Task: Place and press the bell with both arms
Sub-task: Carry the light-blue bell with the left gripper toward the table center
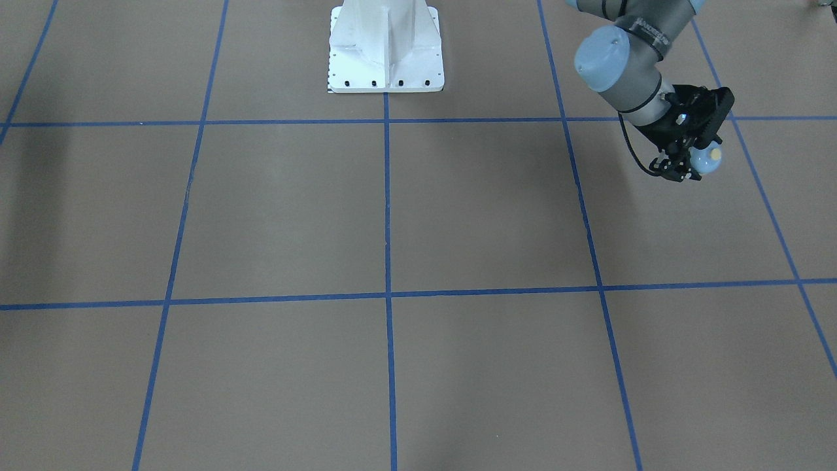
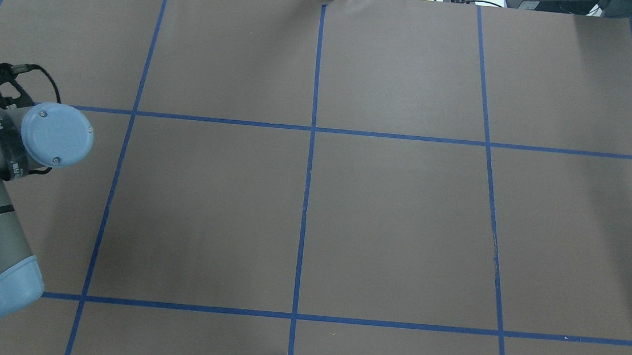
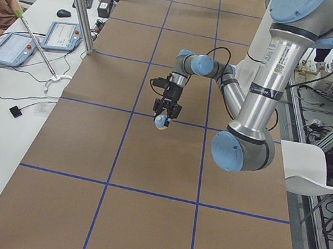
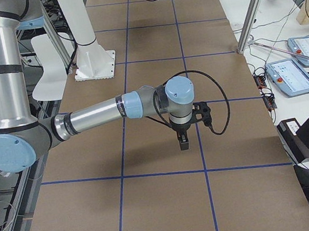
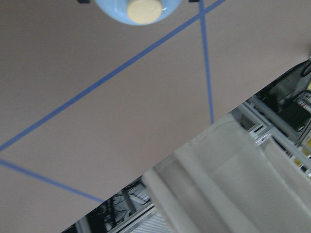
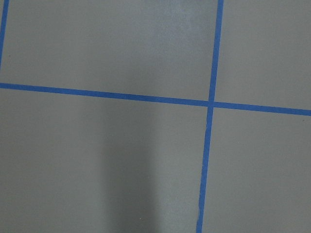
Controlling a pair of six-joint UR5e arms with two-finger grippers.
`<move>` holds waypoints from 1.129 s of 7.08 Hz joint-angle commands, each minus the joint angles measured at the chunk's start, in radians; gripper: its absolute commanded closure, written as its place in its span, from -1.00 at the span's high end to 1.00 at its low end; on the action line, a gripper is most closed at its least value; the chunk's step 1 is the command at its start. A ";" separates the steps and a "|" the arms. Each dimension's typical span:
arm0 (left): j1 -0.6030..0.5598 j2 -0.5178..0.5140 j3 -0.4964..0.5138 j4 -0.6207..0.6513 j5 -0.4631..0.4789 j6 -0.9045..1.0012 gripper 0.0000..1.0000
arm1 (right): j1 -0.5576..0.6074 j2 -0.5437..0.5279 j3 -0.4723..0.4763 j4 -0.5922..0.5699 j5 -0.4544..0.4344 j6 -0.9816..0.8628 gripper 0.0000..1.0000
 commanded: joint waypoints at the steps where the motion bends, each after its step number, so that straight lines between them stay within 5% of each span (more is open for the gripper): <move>1: 0.016 -0.050 0.020 -0.293 0.162 0.100 -1.00 | 0.000 -0.008 0.000 -0.001 0.004 0.000 1.00; 5: 0.102 -0.076 0.320 -1.249 0.221 0.593 -1.00 | 0.000 -0.009 -0.005 -0.001 -0.001 0.000 1.00; 6: 0.115 -0.182 0.493 -1.473 0.216 0.696 -1.00 | 0.000 -0.006 -0.005 -0.001 -0.002 0.000 1.00; 8: 0.157 -0.303 0.600 -1.619 0.136 0.800 -1.00 | -0.002 0.006 -0.025 0.003 -0.001 0.000 1.00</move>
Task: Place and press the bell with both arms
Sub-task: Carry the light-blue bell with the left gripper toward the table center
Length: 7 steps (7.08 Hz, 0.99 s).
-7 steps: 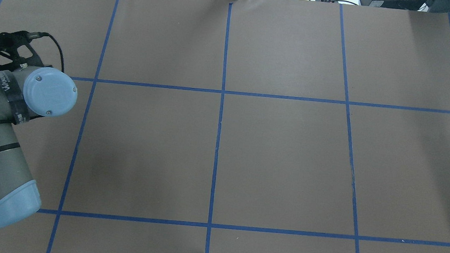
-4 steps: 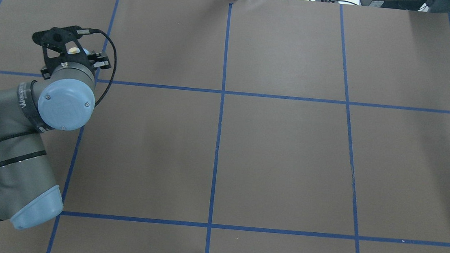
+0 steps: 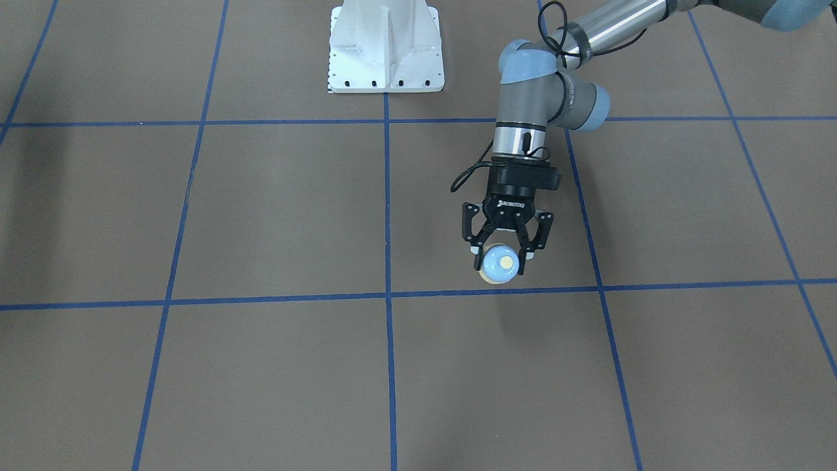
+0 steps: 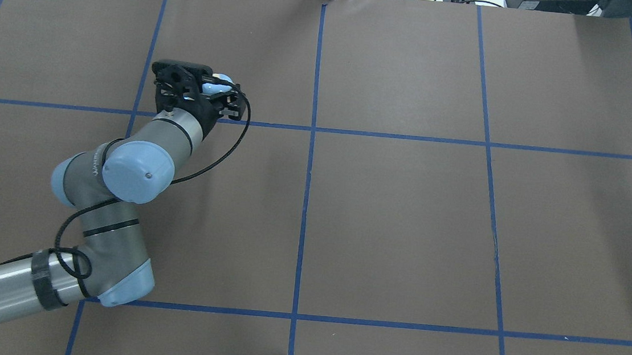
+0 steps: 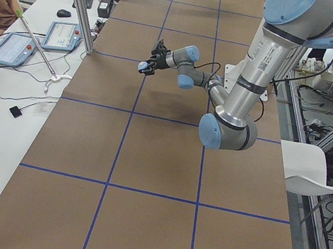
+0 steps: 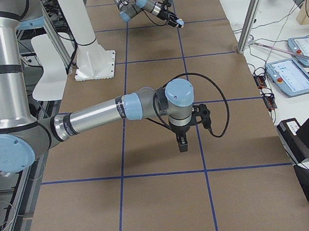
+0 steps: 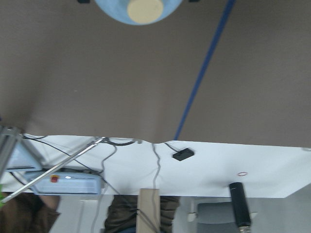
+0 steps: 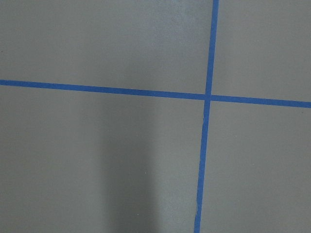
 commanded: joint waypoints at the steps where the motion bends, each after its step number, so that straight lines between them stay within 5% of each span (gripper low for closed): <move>1: 0.035 -0.079 0.073 -0.137 -0.113 0.061 -1.00 | 0.000 0.006 -0.012 0.002 0.004 0.000 1.00; 3: 0.080 -0.141 0.140 -0.147 -0.109 0.078 -1.00 | 0.000 0.004 -0.013 0.000 0.006 0.000 1.00; 5: 0.102 -0.265 0.336 -0.237 -0.101 0.083 -1.00 | 0.000 0.004 -0.016 -0.001 0.009 0.000 1.00; 7: 0.107 -0.268 0.343 -0.234 -0.102 0.127 -1.00 | -0.001 0.004 -0.030 -0.001 0.009 0.000 1.00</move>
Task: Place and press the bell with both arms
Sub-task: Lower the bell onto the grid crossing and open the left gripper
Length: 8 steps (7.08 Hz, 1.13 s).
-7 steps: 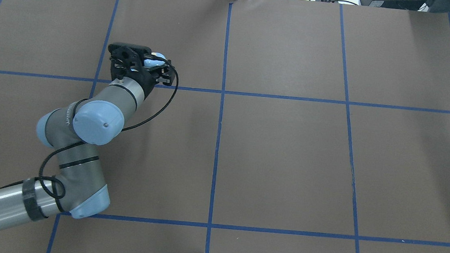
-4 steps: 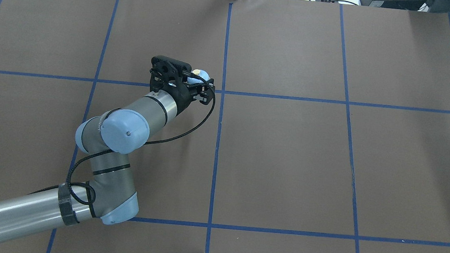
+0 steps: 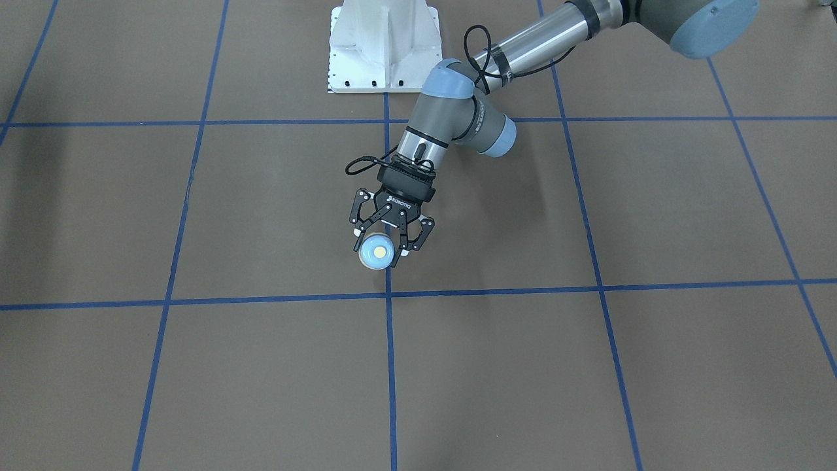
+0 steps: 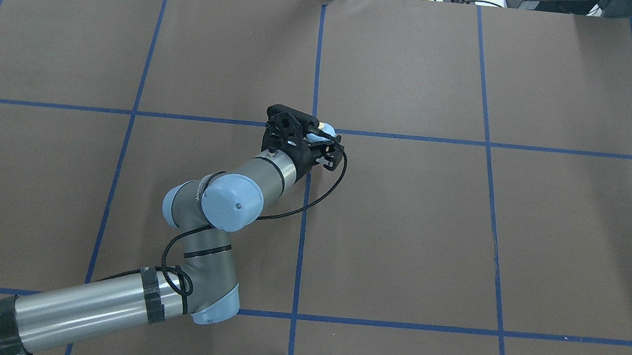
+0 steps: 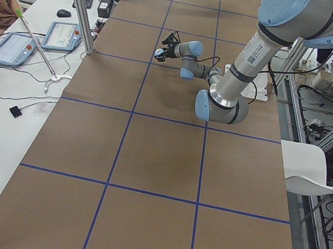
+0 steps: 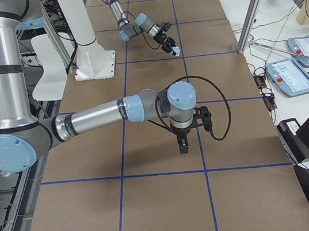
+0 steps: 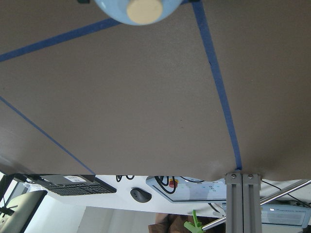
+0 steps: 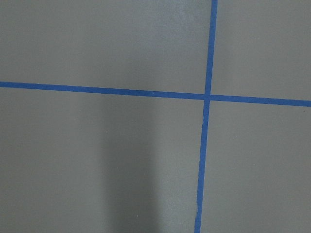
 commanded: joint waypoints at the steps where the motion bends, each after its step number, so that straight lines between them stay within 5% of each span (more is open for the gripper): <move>1: 0.011 -0.015 0.032 -0.004 0.000 0.049 -1.00 | 0.000 0.000 -0.013 0.000 0.000 0.000 1.00; 8: 0.027 -0.018 0.060 -0.001 -0.004 0.053 -0.99 | 0.000 0.000 -0.013 0.000 -0.001 0.000 1.00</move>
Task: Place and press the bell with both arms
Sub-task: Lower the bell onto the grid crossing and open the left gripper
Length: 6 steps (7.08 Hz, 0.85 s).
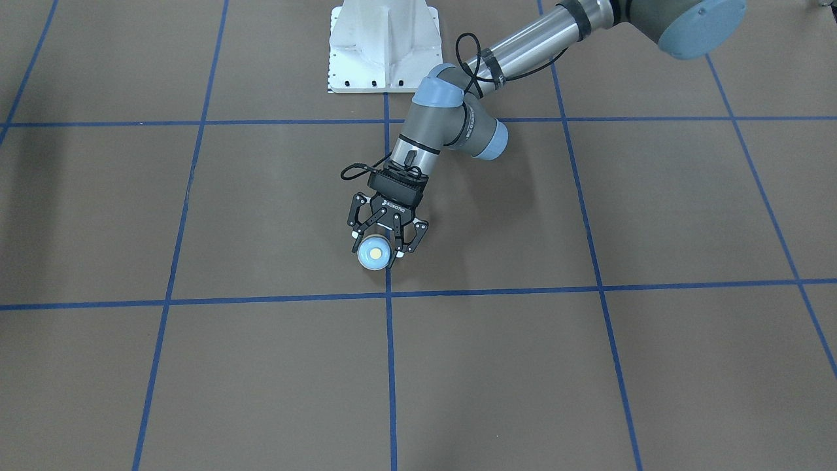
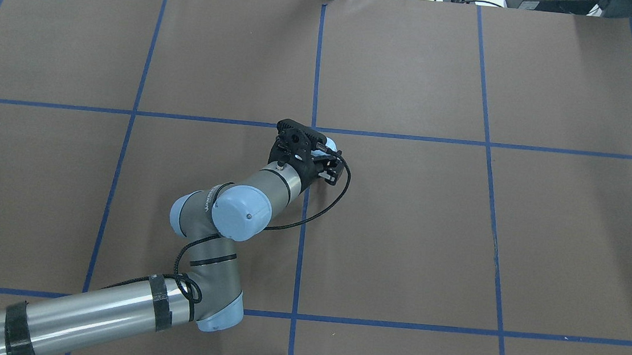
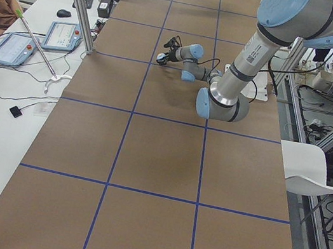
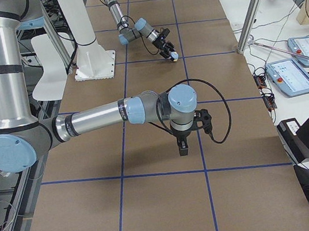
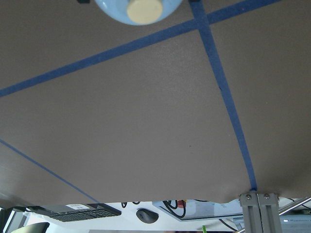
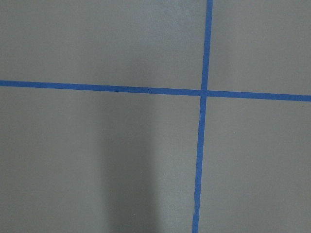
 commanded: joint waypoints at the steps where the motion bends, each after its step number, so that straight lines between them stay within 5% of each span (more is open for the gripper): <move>1: 0.009 -0.002 0.000 0.005 0.002 0.001 -0.99 | 0.001 0.000 0.000 0.000 0.000 0.000 1.00; 2: 0.011 -0.002 0.000 0.005 0.002 0.001 -0.91 | 0.001 0.000 0.000 0.000 -0.001 0.000 1.00; 3: 0.012 -0.003 0.000 0.005 0.002 0.001 -0.20 | 0.001 0.000 -0.001 0.000 -0.001 0.000 1.00; 5: 0.014 -0.002 0.003 0.006 0.002 0.001 0.38 | 0.001 0.000 0.000 0.000 -0.001 0.000 1.00; 6: 0.014 -0.005 0.003 0.005 0.003 -0.005 0.99 | 0.001 0.000 0.000 0.000 -0.001 0.000 1.00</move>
